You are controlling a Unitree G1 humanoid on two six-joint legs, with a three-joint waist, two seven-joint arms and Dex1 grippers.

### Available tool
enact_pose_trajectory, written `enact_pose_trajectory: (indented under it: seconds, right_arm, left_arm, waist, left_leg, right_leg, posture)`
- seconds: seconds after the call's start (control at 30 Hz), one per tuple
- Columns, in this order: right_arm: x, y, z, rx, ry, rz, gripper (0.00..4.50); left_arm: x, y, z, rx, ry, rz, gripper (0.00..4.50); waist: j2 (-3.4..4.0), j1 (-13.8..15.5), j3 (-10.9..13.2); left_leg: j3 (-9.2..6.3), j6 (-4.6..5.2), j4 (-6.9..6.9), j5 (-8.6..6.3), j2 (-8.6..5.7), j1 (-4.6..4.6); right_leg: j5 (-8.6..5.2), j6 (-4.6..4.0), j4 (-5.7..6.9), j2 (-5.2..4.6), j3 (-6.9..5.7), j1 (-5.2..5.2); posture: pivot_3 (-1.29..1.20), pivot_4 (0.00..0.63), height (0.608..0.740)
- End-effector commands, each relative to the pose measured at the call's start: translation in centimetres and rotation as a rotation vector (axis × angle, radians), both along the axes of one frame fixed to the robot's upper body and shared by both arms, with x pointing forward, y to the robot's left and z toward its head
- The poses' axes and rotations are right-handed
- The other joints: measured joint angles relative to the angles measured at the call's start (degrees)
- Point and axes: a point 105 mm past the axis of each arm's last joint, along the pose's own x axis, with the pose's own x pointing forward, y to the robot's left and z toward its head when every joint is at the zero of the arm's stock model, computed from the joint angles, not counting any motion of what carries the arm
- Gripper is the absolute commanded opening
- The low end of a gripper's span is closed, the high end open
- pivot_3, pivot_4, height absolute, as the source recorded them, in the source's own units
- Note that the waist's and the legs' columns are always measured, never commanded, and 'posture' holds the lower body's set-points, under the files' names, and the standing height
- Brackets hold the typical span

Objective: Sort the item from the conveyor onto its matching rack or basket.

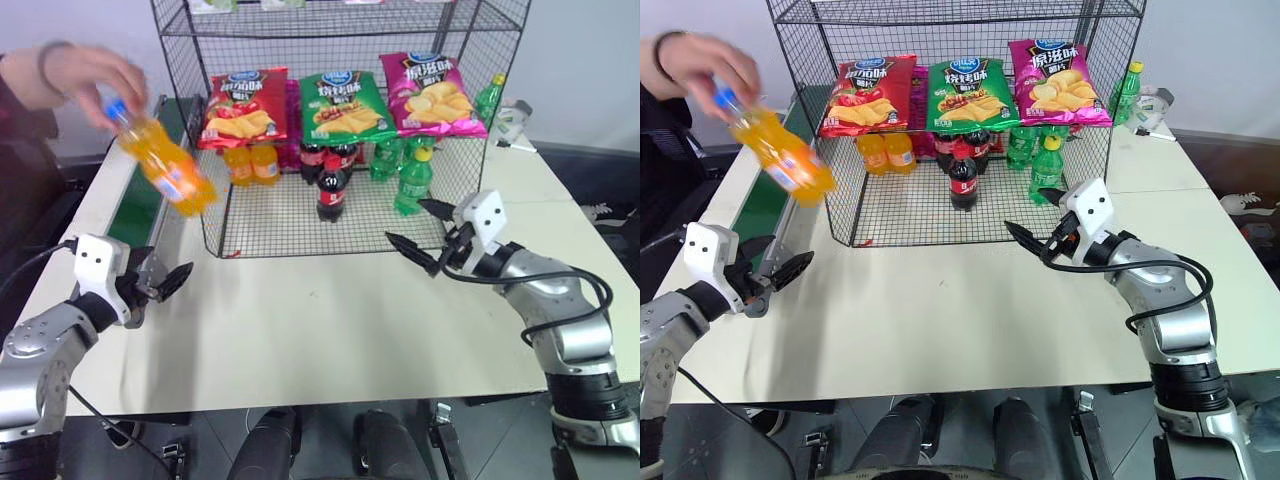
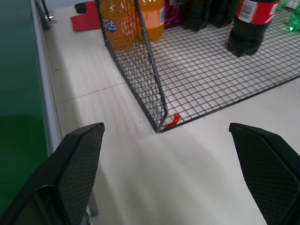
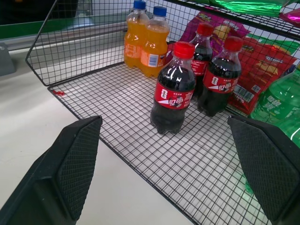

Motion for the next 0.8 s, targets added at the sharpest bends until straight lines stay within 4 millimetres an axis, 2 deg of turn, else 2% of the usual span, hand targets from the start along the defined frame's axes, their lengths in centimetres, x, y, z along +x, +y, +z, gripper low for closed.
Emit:
enact_pose_trajectory:
  seconds: [0.03, 0.2, 0.33, 0.5, 0.8]
  right_arm:
    - [0.0, 0.0, 0.7, -0.002, -0.025, 0.017, 4.5]
    - [0.5, 0.0, 1.0, 0.044, -0.032, -0.004, 4.5]
    - [0.5, 0.7, 0.5, 0.047, -0.028, 0.003, 4.5]
    - [0.4, 1.6, 0.2, 0.06, -0.025, 0.015, 4.5]
    - [0.4, 2.2, 0.1, 0.067, -0.035, 0.03, 4.5]
  left_arm:
    - [0.0, 0.4, 1.4, 0.011, -0.06, 0.03, 4.44]
    - [0.3, 0.9, 1.7, 0.002, -0.083, 0.082, 4.44]
    - [0.8, 3.0, 2.0, -0.008, -0.134, 0.233, 4.44]
    - [0.8, 4.7, 2.3, -0.025, -0.176, 0.343, 4.44]
    - [0.4, 5.0, 2.3, -0.054, -0.185, 0.37, 4.44]
  waist:
    - [0.0, 0.06, 0.0]
    - [0.0, 0.01, 0.0]
    - [0.0, 0.03, 0.0]
    - [0.0, 0.0, 0.0]
    - [0.0, 0.02, 0.0]
  left_leg:
    - [0.0, 0.0, 0.0, 0.0, 0.0, 0.0]
    - [0.0, 0.0, 0.01, 0.0, 0.0, 0.01]
    - [0.0, 0.0, 0.01, 0.0, 0.0, 0.0]
    - [0.0, 0.0, 0.01, 0.0, 0.01, 0.01]
    - [0.0, 0.0, 0.03, 0.0, 0.0, 0.01]
  right_leg:
    - [0.0, 0.0, 0.0, 0.0, -0.01, 0.0]
    - [0.0, 0.0, 0.01, 0.0, -0.01, 0.01]
    - [0.01, 0.02, 0.02, 0.01, -0.01, 0.0]
    - [0.06, 0.1, 0.03, 0.03, -0.01, -0.01]
    - [0.07, 0.12, 0.03, 0.03, -0.01, -0.01]
  posture:
    - [0.0, 0.15, 0.74]
    - [0.0, 0.15, 0.74]
    - [0.0, 0.15, 0.74]
    - [0.0, 0.15, 0.74]
    - [0.0, 0.15, 0.74]
